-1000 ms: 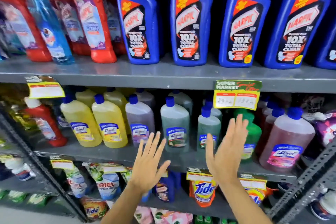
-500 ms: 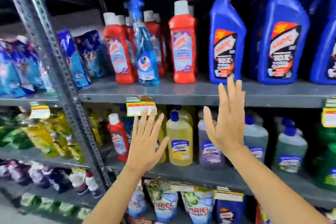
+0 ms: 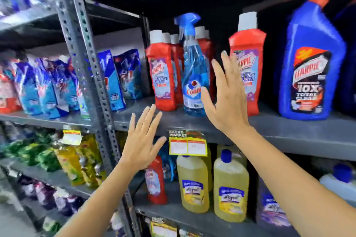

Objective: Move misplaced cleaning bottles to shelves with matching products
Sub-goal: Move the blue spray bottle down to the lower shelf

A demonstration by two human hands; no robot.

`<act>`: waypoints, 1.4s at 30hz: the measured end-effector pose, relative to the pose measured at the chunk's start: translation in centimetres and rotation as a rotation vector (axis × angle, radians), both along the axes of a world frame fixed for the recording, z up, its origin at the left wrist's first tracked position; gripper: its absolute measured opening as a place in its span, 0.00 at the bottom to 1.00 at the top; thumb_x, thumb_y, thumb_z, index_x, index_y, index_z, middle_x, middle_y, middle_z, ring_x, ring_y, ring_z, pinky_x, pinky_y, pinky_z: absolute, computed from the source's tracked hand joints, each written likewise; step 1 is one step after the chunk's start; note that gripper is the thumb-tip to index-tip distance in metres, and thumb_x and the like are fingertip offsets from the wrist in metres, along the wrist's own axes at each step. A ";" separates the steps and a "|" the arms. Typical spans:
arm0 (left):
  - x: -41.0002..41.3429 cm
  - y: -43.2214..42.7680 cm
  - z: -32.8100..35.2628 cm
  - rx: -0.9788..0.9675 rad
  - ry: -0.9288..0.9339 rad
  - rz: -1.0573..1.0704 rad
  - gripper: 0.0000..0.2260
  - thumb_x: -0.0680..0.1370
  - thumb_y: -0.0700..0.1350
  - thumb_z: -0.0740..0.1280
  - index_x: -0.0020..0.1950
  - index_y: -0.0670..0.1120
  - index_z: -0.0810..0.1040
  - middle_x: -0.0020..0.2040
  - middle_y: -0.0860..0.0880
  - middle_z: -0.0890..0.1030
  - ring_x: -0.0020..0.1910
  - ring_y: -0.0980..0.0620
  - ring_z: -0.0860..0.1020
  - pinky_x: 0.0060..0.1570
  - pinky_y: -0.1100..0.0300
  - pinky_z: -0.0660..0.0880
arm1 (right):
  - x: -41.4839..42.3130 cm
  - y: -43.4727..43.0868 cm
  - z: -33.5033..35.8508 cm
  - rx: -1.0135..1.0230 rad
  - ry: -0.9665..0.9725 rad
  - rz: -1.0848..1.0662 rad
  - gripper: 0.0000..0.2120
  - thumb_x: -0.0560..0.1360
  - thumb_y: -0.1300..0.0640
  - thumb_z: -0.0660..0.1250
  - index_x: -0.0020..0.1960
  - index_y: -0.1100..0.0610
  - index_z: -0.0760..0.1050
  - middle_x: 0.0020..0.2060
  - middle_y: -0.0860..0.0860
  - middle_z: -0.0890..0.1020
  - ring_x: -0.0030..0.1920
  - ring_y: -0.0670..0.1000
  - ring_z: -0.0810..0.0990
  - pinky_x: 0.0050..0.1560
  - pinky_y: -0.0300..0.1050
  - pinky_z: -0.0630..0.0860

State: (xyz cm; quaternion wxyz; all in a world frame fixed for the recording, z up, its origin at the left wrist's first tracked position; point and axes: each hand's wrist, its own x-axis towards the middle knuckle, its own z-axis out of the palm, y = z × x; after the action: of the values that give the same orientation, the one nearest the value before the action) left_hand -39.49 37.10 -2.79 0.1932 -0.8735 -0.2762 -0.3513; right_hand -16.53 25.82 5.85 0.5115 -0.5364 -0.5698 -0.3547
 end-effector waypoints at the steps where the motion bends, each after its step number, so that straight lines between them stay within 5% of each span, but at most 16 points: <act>1: -0.1 0.8 0.4 -0.003 0.004 0.003 0.29 0.82 0.59 0.49 0.79 0.45 0.55 0.80 0.43 0.53 0.79 0.46 0.50 0.74 0.37 0.47 | 0.1 0.7 0.6 -0.027 0.034 0.015 0.30 0.79 0.53 0.63 0.77 0.61 0.60 0.79 0.59 0.58 0.80 0.58 0.51 0.78 0.54 0.53; 5: 0.3 2.9 0.9 -0.038 -0.039 -0.076 0.28 0.82 0.58 0.51 0.79 0.46 0.54 0.81 0.46 0.50 0.78 0.51 0.51 0.76 0.50 0.47 | 0.4 3.2 2.1 -0.214 0.220 0.086 0.36 0.78 0.52 0.64 0.80 0.57 0.50 0.80 0.55 0.52 0.80 0.53 0.47 0.75 0.44 0.48; 10: 0.9 4.0 0.2 0.011 -0.087 -0.148 0.28 0.82 0.58 0.52 0.78 0.47 0.57 0.81 0.46 0.52 0.77 0.49 0.58 0.73 0.50 0.55 | -0.1 4.7 2.6 -0.356 0.454 0.188 0.43 0.75 0.46 0.68 0.80 0.53 0.45 0.79 0.52 0.57 0.76 0.52 0.62 0.69 0.49 0.64; 15: 0.8 4.3 0.1 0.033 -0.100 -0.189 0.26 0.81 0.58 0.54 0.76 0.47 0.62 0.79 0.46 0.59 0.76 0.50 0.61 0.72 0.50 0.58 | -0.9 5.3 2.8 -0.401 0.567 0.210 0.44 0.69 0.47 0.76 0.77 0.51 0.56 0.65 0.51 0.78 0.62 0.52 0.78 0.64 0.52 0.74; 23: 0.8 4.0 0.0 0.041 -0.167 -0.237 0.20 0.79 0.56 0.59 0.62 0.44 0.77 0.59 0.47 0.81 0.55 0.46 0.78 0.51 0.53 0.67 | -1.2 5.6 3.5 -0.423 0.541 -0.067 0.38 0.64 0.50 0.79 0.68 0.52 0.65 0.58 0.53 0.82 0.56 0.58 0.81 0.51 0.46 0.74; 32: 0.8 4.0 -0.4 0.020 -0.225 -0.273 0.17 0.79 0.55 0.60 0.59 0.44 0.77 0.56 0.46 0.81 0.54 0.45 0.76 0.53 0.52 0.67 | -4.6 3.7 2.5 -0.231 0.501 -0.151 0.34 0.66 0.56 0.78 0.66 0.53 0.65 0.55 0.54 0.82 0.53 0.60 0.80 0.54 0.55 0.76; 37: 0.2 3.7 -0.8 -0.032 -0.263 -0.367 0.16 0.81 0.52 0.60 0.64 0.45 0.75 0.63 0.46 0.78 0.61 0.45 0.74 0.64 0.51 0.64 | -5.9 -0.9 1.2 -0.026 0.490 -0.116 0.36 0.65 0.56 0.78 0.69 0.52 0.66 0.58 0.49 0.80 0.58 0.53 0.79 0.59 0.49 0.75; 42: -1.9 2.8 -6.8 -0.105 -0.289 -0.476 0.24 0.81 0.48 0.62 0.75 0.42 0.63 0.77 0.40 0.61 0.78 0.43 0.55 0.75 0.44 0.50 | -7.3 -6.6 -1.5 0.125 0.551 0.250 0.34 0.64 0.58 0.80 0.64 0.49 0.66 0.62 0.55 0.80 0.62 0.54 0.81 0.60 0.54 0.78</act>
State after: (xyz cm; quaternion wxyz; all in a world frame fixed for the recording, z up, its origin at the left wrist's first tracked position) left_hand -41.40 39.85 -9.57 0.0184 -0.8634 -0.1058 -0.4930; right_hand -23.86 19.22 4.34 0.7187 -0.5054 -0.4482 -0.1645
